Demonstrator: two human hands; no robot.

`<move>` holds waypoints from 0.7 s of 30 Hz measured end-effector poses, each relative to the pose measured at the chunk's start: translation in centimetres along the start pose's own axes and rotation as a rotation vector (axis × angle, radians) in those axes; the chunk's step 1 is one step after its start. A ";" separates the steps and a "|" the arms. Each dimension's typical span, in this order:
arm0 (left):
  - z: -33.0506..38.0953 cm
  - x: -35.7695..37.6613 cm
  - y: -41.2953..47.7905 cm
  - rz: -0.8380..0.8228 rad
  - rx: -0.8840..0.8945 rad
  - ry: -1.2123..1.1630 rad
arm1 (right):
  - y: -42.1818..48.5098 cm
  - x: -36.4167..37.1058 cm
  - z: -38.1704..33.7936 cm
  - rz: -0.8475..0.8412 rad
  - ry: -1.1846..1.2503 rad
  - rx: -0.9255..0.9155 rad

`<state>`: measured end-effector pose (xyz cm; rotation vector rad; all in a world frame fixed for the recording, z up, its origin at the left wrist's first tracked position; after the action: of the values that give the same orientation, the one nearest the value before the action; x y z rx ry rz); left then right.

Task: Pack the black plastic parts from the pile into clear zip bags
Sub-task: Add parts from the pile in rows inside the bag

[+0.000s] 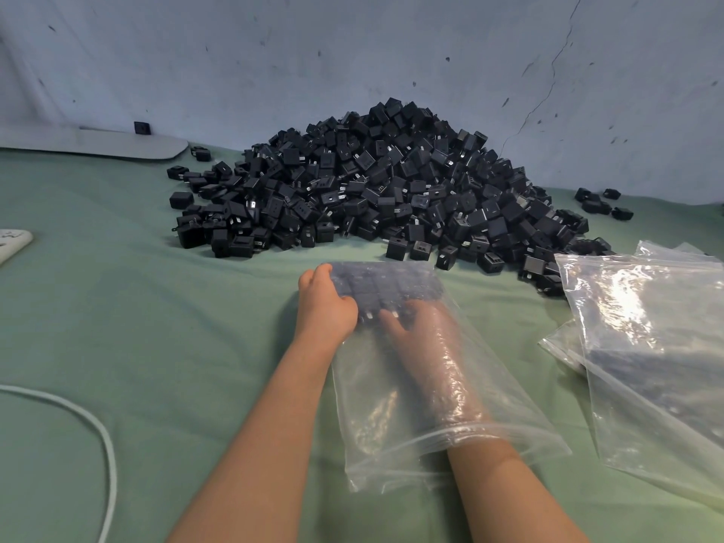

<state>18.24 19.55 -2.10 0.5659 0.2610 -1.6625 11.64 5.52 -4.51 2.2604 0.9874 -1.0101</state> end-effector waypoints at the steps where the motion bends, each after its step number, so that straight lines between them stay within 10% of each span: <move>1: 0.0 0.0 0.0 -0.001 0.001 -0.001 | 0.0 0.0 0.0 0.003 0.000 0.002; 21: -0.7 0.0 0.5 -0.013 -0.042 -0.082 | -0.6 -0.3 -0.6 0.022 -0.103 -0.033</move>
<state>18.89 19.75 -2.60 0.4644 0.2400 -1.6845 11.25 6.15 -4.01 2.1652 0.9273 -1.0809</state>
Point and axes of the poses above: each hand's wrist, its own y-axis towards the middle knuckle, its own x-axis out of the palm, z = x × y, the point moved 5 cm from there along y, towards the middle knuckle, and after that the axes turned 7 degrees about x, right-handed, at the moved point
